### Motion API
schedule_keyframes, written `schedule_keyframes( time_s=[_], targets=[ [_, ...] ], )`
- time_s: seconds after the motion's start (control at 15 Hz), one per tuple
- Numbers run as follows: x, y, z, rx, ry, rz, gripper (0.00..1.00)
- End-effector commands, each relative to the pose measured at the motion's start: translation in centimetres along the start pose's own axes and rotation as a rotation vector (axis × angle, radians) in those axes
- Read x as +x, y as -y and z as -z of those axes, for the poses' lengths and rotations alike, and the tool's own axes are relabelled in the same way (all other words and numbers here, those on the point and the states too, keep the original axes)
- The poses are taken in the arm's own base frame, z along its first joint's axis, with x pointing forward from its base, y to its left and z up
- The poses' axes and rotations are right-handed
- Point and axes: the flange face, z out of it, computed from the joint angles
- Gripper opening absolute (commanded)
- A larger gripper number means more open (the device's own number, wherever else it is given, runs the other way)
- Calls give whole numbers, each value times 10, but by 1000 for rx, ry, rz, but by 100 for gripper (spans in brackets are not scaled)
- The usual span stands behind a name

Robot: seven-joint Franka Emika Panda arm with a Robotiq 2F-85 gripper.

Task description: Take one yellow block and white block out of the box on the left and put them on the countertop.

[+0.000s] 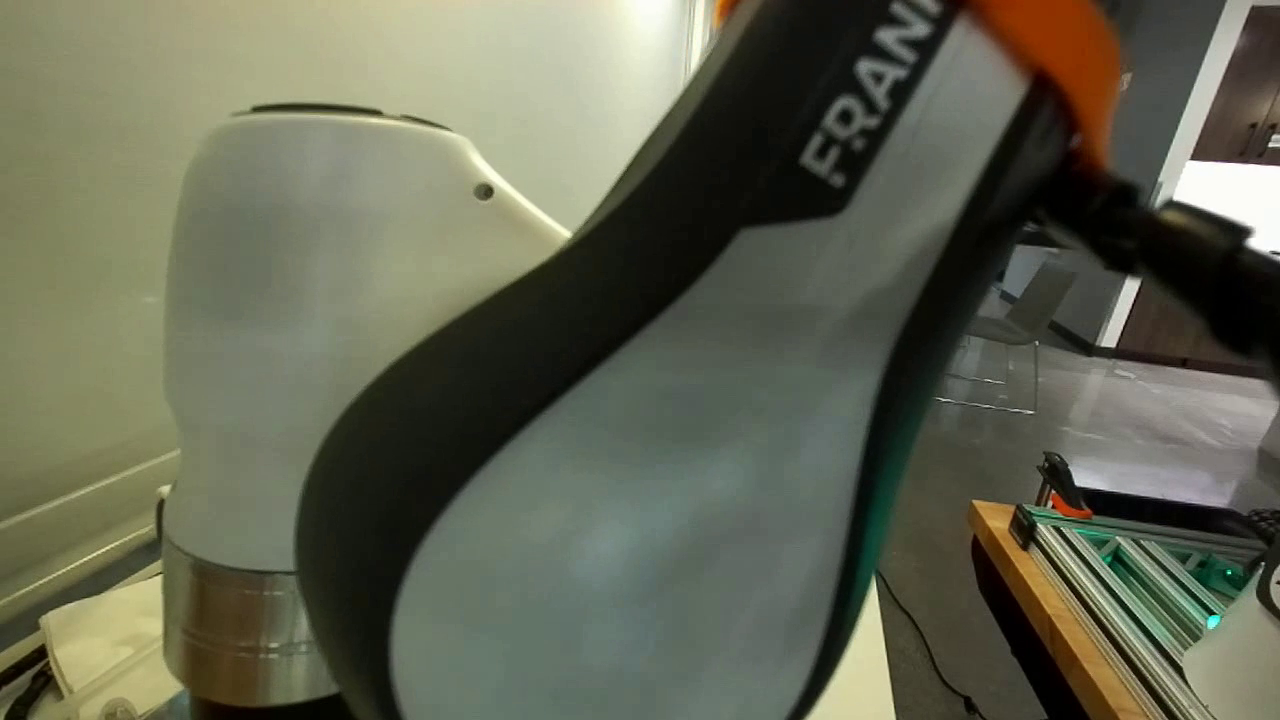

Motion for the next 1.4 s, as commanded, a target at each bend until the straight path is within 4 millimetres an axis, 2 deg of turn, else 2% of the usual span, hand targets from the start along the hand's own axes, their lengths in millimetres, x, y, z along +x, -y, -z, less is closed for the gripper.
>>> schedule_keyframes(
  time_s=[0.0,0.33,0.6,0.87,1.07,1.33],
  targets=[
    [-8,18,24,-22,7,-23,8],
    [-14,19,66,-59,-36,-68,8],
    [-20,5,101,-79,-98,-148,8],
    [-28,-23,125,-119,-134,-241,8],
    [-33,-45,127,-147,-143,-269,8],
    [-37,-72,112,-149,-135,-287,8]
  ],
)
